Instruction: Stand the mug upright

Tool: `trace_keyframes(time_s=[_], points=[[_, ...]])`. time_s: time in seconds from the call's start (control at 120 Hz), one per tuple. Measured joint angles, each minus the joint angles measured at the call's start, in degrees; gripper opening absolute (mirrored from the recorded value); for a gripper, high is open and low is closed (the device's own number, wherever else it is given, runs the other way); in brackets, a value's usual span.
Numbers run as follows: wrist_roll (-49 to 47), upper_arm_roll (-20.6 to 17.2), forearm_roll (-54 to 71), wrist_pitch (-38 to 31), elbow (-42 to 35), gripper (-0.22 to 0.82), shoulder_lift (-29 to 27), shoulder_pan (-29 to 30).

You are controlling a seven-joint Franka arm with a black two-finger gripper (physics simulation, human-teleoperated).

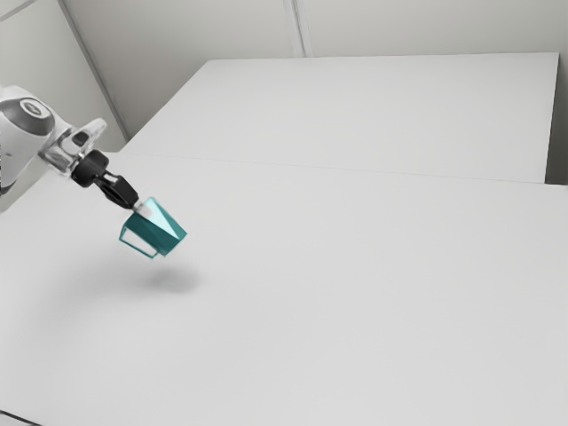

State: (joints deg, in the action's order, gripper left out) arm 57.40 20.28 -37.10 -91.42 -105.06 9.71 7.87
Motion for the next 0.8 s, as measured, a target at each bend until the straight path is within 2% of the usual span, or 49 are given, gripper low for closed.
trace_keyframes(time_s=[0.292, 0.408, 0.592, 0.8], points=[[-11.89, -10.53, 20.22, -12.33, -0.26, -0.18, -4.76, -5.27], [-17.42, -13.89, 26.33, -16.81, -4.81, -0.18, -6.78, -6.2], [-26.0, -17.03, 34.37, -21.73, -9.42, -0.18, -8.51, -8.01], [-34.07, -18.57, 38.51, -27.0, -14.79, -0.18, -8.35, -9.92]])
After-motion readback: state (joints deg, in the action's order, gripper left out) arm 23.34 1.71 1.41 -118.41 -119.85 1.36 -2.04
